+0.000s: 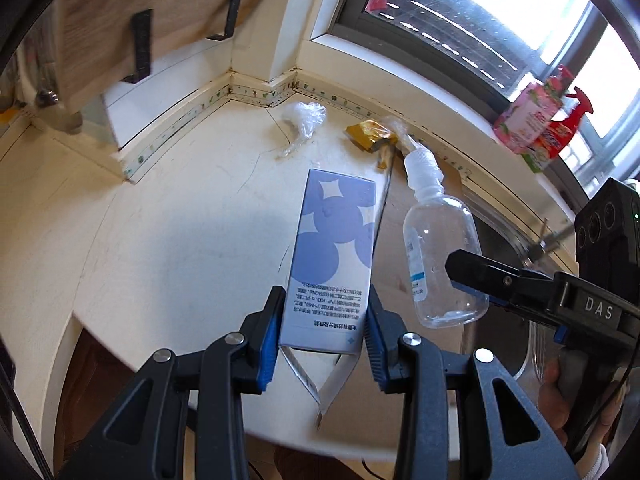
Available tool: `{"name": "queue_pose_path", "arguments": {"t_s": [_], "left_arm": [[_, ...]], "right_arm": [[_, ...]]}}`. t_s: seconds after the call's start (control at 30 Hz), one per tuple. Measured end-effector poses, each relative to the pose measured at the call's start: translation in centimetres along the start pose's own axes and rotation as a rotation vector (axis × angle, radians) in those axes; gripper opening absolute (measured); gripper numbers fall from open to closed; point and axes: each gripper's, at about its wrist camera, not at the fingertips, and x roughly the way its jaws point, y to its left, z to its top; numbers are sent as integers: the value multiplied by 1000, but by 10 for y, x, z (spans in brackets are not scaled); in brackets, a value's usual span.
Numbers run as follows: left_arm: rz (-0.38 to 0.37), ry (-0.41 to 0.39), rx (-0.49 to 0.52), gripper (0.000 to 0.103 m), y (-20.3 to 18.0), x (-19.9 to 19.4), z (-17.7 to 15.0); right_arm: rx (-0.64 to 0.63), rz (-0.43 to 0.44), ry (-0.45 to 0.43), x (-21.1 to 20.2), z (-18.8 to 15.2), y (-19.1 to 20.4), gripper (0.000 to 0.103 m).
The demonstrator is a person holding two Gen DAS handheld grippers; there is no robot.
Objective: Collect trash
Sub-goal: 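Carry the box and medicine bottle down over the floor bin with both tools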
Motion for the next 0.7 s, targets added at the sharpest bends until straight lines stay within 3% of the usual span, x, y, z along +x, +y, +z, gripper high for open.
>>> {"name": "queue_pose_path", "arguments": {"t_s": [0.37, 0.7], "left_arm": [[-59, 11, 33, 36, 54, -100, -119], [-44, 71, 34, 36, 102, -125, -209]], "right_arm": [[-18, -33, -17, -34, -141, 66, 52], [-25, -47, 61, -17, -247, 94, 52]]}}
